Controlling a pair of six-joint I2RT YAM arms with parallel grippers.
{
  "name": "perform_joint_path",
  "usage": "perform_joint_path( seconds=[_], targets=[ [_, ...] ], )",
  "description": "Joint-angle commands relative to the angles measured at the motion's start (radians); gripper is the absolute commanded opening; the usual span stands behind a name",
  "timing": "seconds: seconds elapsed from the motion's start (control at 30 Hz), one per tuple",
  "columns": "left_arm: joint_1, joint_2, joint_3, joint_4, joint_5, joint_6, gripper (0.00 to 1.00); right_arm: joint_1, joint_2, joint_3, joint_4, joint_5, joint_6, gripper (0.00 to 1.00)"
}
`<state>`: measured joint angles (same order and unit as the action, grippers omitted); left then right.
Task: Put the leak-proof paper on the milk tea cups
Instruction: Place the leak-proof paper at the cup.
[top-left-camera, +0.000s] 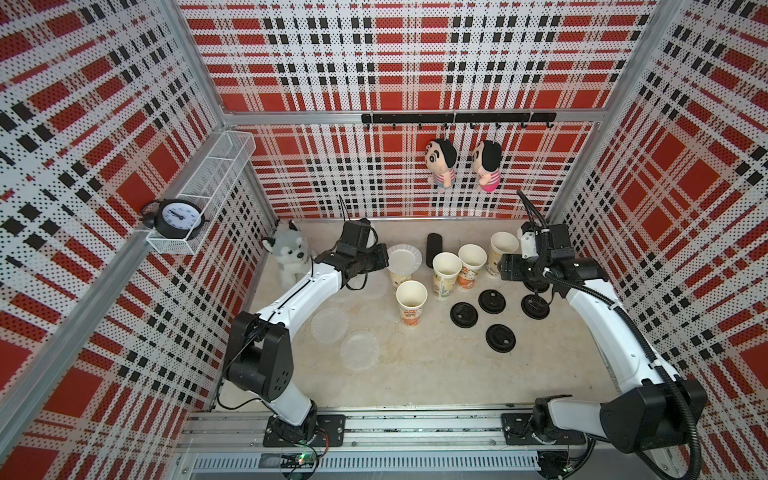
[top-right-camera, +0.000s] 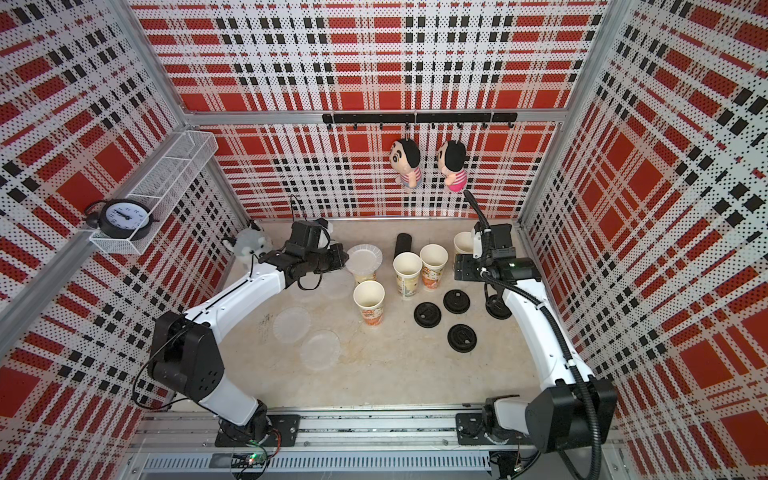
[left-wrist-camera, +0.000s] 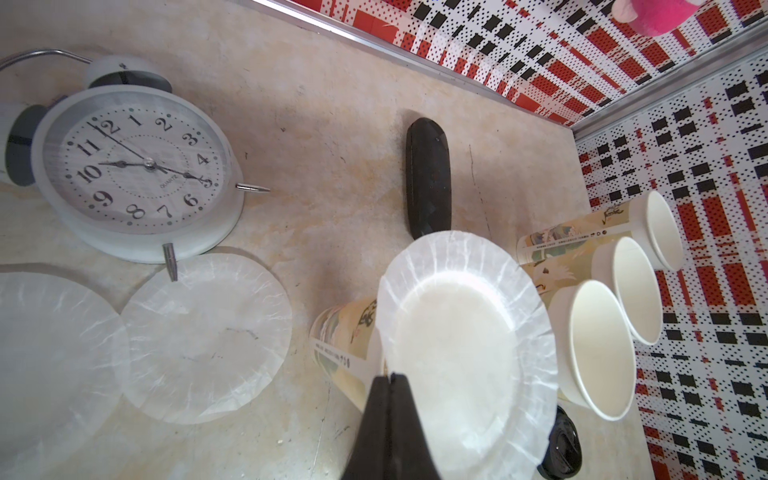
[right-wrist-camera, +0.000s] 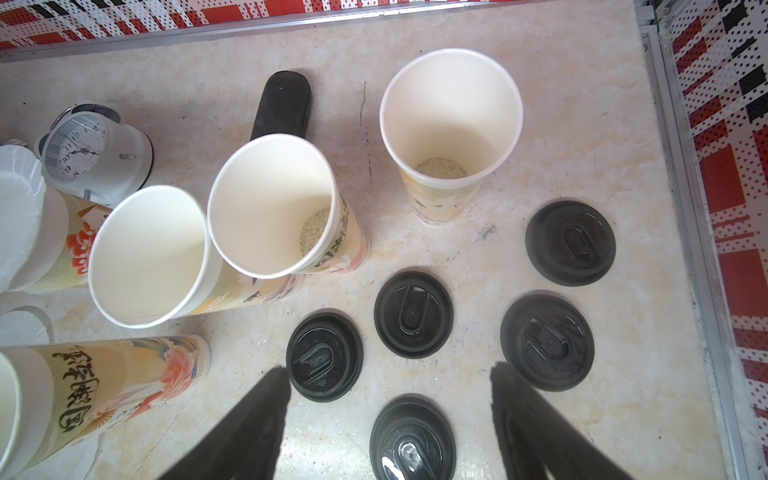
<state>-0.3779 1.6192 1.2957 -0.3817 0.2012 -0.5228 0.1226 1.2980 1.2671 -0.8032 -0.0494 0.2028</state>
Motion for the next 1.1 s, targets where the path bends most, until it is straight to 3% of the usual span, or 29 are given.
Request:
perform_joint_path(
  seconds=[0.0, 0.23, 0.53, 0.7, 0.87, 1.07],
  targets=[
    [0.007, -0.001, -0.006, 0.009, -0.012, 0.018, 0.0, 0.004, 0.0, 0.018, 0.001, -0.006, -0.013, 0.81],
    [0.007, -0.001, -0.007, 0.008, -0.008, 0.018, 0.32, 0.004, -0.003, 0.018, -0.001, -0.006, -0.013, 0.82],
    [0.014, -0.022, 0.025, -0.004, -0.025, 0.02, 0.58, 0.004, -0.007, 0.006, -0.029, 0.023, 0.013, 0.85],
    [0.027, -0.107, 0.025, -0.011, -0.084, 0.044, 0.76, 0.004, -0.042, -0.107, -0.054, 0.051, 0.062, 0.87],
    [0.036, -0.204, 0.023, -0.02, -0.148, 0.073, 0.86, 0.015, -0.064, -0.239, -0.056, 0.033, 0.148, 0.87],
    [0.039, -0.267, 0.02, -0.059, -0.178, 0.11, 0.91, 0.122, -0.006, -0.336, -0.066, 0.075, 0.267, 0.88]
  ],
)
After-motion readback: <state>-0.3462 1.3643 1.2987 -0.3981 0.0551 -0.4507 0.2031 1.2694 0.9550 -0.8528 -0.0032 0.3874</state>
